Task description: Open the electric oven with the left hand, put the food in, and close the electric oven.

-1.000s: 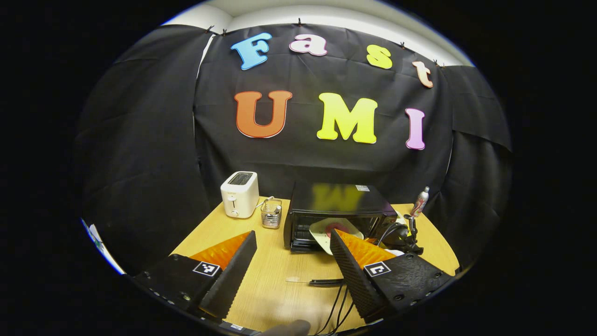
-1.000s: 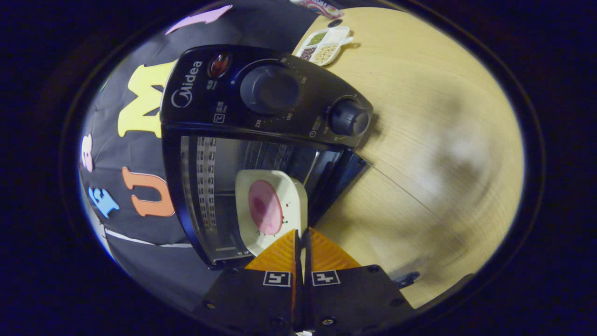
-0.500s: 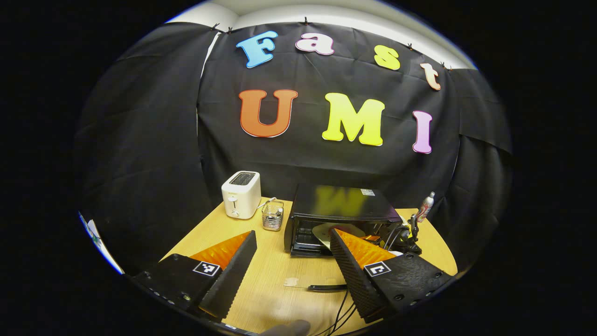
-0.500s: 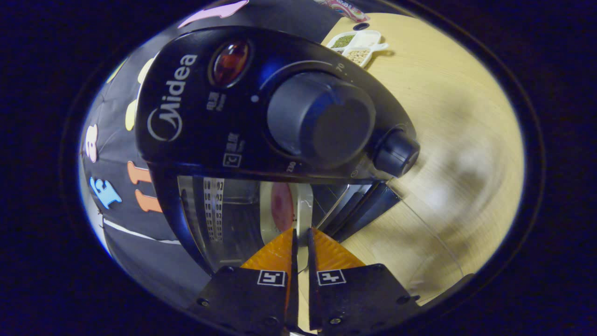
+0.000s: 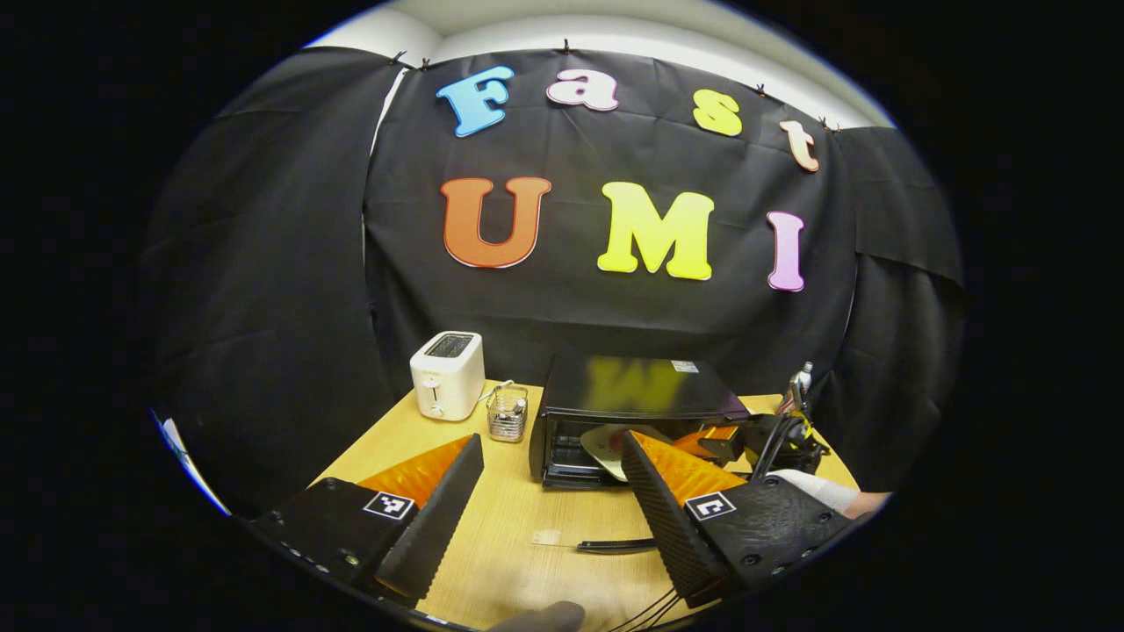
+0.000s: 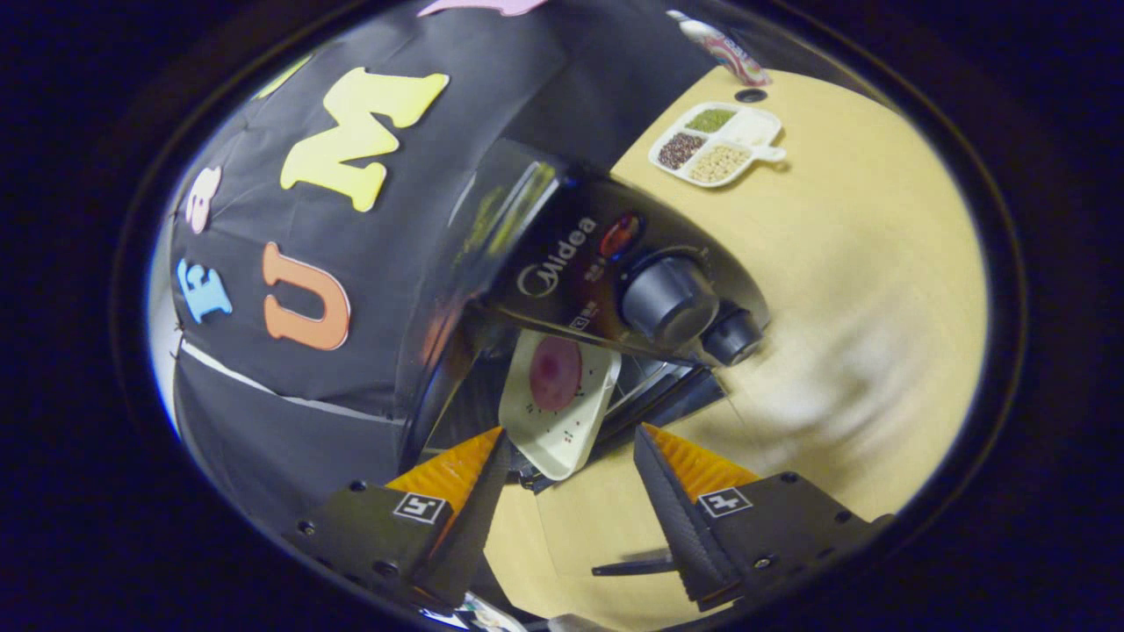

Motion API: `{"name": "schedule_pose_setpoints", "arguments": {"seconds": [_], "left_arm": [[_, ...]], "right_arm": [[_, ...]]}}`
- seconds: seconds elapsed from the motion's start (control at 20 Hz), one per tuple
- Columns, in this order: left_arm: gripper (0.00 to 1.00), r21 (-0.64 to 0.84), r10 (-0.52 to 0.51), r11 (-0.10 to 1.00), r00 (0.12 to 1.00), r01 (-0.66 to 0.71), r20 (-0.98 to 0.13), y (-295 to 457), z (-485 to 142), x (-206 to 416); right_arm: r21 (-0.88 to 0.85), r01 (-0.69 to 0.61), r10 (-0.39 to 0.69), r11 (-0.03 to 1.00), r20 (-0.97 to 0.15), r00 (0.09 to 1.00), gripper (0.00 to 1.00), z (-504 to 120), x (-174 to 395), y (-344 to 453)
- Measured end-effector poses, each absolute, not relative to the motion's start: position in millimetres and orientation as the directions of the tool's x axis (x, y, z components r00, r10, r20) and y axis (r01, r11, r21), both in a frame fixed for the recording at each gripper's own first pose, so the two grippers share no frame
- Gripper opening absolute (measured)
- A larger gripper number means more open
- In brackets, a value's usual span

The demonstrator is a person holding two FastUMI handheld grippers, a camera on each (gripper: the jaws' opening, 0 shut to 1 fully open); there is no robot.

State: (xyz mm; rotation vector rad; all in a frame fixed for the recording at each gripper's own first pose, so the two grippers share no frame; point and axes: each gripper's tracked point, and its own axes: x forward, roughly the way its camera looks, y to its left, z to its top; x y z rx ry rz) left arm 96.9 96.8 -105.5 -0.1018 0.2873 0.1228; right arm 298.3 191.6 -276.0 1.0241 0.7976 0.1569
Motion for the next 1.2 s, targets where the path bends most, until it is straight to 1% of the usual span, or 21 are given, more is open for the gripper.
{"name": "schedule_pose_setpoints", "arguments": {"seconds": [0.15,0.2,0.25,0.3,0.35,0.4,0.45,0.5,0.6,0.65,0.75,0.8,0.9,1.0,1.2], "left_arm": [[0.96,-0.083,0.087,0.990,0.957,-0.114,-0.276,95,-107,93],[0.96,-0.088,0.076,0.991,0.960,-0.104,-0.269,93,-107,91],[0.96,-0.090,0.071,0.991,0.962,-0.098,-0.263,92,-108,90],[0.96,-0.092,0.060,0.992,0.964,-0.087,-0.258,91,-111,89],[0.96,-0.097,0.051,0.992,0.966,-0.078,-0.254,88,-114,86],[0.96,-0.101,0.039,0.993,0.968,-0.066,-0.247,86,-115,84],[0.96,-0.098,0.031,0.994,0.969,-0.057,-0.246,85,-118,81],[0.96,-0.090,0.025,0.995,0.969,-0.048,-0.246,83,-121,79],[0.96,-0.076,0.015,0.996,0.970,-0.034,-0.241,78,-126,75],[0.96,-0.073,0.010,0.997,0.971,-0.028,-0.238,75,-128,73],[0.96,-0.066,-0.001,0.998,0.970,-0.016,-0.243,67,-137,71],[0.96,-0.066,-0.008,0.998,0.968,-0.009,-0.252,61,-141,68],[0.96,-0.062,-0.013,0.998,0.964,-0.004,-0.264,51,-153,62],[0.96,-0.063,-0.016,0.998,0.958,-0.002,-0.287,41,-168,56],[0.96,-0.064,-0.005,0.998,0.936,-0.019,-0.352,18,-205,44]], "right_arm": [[0.781,0.186,0.434,0.597,-0.509,0.744,0.91,-255,275,173],[0.759,0.173,0.413,0.627,-0.513,0.752,0.84,-250,266,165],[0.731,0.159,0.394,0.664,-0.522,0.756,0.92,-246,257,159],[0.700,0.145,0.374,0.699,-0.531,0.760,0.87,-240,250,152],[0.667,0.122,0.353,0.735,-0.530,0.771,0.89,-232,238,146],[0.622,0.092,0.326,0.777,-0.523,0.788,0.94,-224,229,137],[0.560,0.063,0.286,0.826,-0.513,0.809,0.89,-216,219,126],[0.505,0.043,0.253,0.862,-0.503,0.826,0.93,-210,211,117],[0.415,0.014,0.206,0.910,-0.480,0.853,0.93,-198,192,103],[0.383,0.000,0.193,0.924,-0.466,0.863,0.92,-192,182,98],[0.312,0.004,0.140,0.950,-0.439,0.888,0.94,-181,163,78],[0.272,-0.002,0.120,0.962,-0.418,0.900,0.93,-175,156,69],[0.179,-0.016,0.086,0.984,-0.388,0.918,0.96,-165,138,55],[0.075,-0.024,0.049,0.997,-0.361,0.931,0.96,-154,119,36],[0.012,-0.045,0.047,0.999,-0.321,0.946,0.96,-143,92,14]]}}
